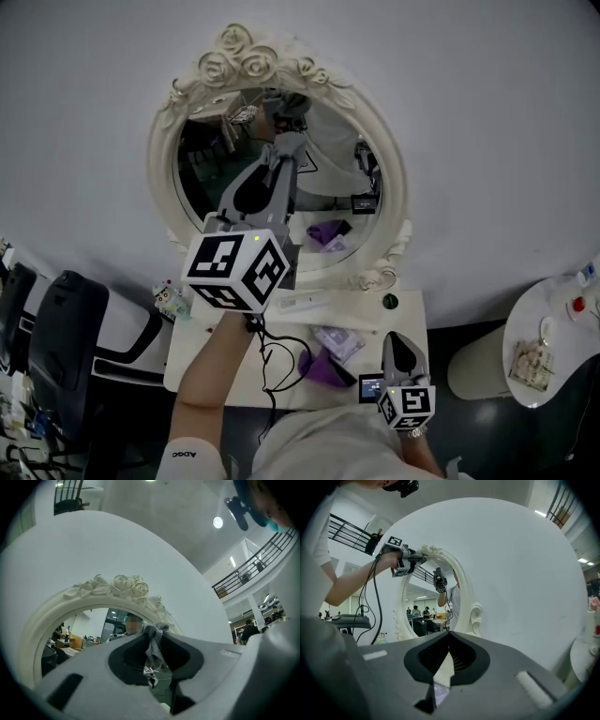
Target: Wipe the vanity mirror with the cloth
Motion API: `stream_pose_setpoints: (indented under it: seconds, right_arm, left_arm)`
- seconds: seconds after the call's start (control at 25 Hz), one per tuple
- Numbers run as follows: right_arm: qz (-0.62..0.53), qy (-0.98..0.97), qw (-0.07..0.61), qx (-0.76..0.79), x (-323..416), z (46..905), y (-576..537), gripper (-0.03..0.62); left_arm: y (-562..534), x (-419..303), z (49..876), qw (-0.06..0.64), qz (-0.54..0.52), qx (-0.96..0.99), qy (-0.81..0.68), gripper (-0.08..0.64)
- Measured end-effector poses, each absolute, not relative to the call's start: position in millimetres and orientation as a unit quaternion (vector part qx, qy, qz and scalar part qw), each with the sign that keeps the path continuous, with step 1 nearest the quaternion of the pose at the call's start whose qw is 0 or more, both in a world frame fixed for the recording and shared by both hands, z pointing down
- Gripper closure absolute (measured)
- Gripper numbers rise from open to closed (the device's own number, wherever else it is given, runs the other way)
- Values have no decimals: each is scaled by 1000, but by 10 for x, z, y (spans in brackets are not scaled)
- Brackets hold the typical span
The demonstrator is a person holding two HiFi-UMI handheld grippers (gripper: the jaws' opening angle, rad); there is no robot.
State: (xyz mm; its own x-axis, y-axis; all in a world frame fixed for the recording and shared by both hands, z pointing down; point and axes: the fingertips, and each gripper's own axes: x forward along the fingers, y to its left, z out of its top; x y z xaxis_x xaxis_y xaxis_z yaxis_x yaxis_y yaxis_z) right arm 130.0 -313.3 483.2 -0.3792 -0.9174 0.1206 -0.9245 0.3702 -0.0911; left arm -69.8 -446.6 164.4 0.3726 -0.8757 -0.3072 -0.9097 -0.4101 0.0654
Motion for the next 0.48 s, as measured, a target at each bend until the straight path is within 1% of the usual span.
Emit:
stream_pose_setpoints:
  seconds: [0.12,0.48]
  right_arm:
    - [82,-825,23,559,1376,4878,-3137,584]
    - [103,-807,26,581,1577,5041,-3086,584]
  left_arm:
    - [-4665,-649,1446,47,152,-826,540,488]
    - [-5081,-621,1275,65,136,-810,567,488]
